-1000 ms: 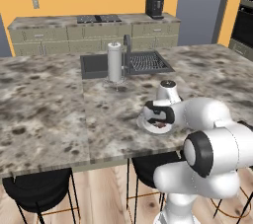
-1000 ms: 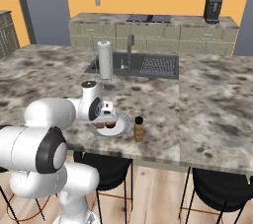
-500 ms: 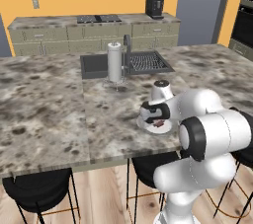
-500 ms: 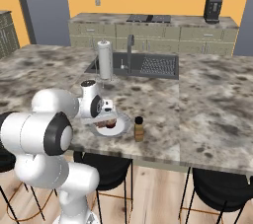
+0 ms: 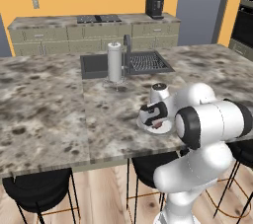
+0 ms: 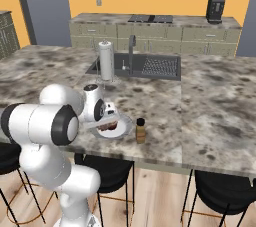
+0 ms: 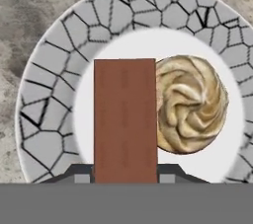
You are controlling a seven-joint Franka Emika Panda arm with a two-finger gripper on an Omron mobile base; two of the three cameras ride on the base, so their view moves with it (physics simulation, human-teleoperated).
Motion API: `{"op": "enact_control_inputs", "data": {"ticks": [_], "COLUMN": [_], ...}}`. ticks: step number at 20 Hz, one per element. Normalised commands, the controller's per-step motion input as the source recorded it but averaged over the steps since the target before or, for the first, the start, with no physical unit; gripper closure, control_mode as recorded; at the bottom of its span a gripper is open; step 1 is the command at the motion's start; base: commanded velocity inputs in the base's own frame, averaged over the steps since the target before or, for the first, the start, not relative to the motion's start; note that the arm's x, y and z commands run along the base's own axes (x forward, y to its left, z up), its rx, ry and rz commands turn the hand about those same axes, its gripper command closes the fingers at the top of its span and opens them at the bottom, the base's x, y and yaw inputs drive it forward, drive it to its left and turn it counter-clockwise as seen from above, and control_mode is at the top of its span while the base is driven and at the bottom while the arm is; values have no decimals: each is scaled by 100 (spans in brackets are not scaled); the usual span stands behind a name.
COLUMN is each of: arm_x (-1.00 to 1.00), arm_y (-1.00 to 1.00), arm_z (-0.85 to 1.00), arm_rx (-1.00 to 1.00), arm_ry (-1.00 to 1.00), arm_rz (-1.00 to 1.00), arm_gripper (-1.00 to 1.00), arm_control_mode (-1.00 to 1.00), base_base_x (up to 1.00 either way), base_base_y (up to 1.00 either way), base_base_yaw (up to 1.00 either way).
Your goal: Take the cinnamon bottle from the cabinet and place it on the dining table, next to the plate with the cupcake. Then take the chocolate from the dining counter and place it on the cupcake plate.
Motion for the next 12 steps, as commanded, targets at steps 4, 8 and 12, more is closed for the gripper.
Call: {"op": "enact_control_inputs", "data": {"ticks": [4,8,12], "arm_x": [-1,-26,-42], "arm_y": [0,0,0], "arm_z": [24,78,92], "arm_rx": [0,0,0], "arm_ry": [0,-1,0], "arm_rz": [3,0,0], "arm_gripper": [-100,-100,-100], "arm_control_mode": [-100,-100,-100], "base_base_x": [0,0,0], "base_base_y": [0,0,0], "base_base_yaw": [0,0,0]}}
